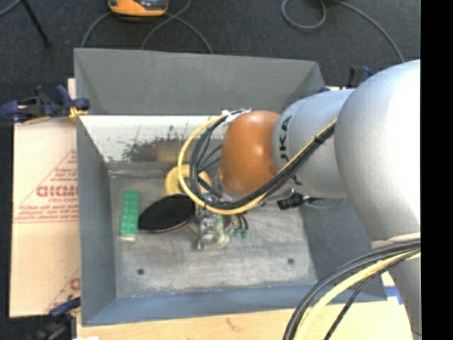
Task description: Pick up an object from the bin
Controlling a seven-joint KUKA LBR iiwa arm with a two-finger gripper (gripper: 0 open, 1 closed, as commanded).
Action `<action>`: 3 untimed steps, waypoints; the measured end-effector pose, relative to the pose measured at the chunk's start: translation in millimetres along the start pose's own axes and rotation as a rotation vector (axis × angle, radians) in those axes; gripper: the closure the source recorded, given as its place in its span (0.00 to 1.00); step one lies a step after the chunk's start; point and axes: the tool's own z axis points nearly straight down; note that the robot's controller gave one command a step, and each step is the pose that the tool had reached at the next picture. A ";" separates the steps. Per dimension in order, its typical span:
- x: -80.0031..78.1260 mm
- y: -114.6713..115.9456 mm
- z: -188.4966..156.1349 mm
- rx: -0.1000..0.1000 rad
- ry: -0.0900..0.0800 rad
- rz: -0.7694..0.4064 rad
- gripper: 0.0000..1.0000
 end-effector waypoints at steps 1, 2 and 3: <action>2.5 -2.1 -40.4 0.007 0.025 0.013 1.00; 0.2 -0.4 -79.0 0.005 0.015 0.019 1.00; 2.5 1.1 -110.5 0.006 0.021 0.022 1.00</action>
Offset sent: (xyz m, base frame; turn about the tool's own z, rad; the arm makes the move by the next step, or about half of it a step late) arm -0.0032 0.0002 0.0792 0.0249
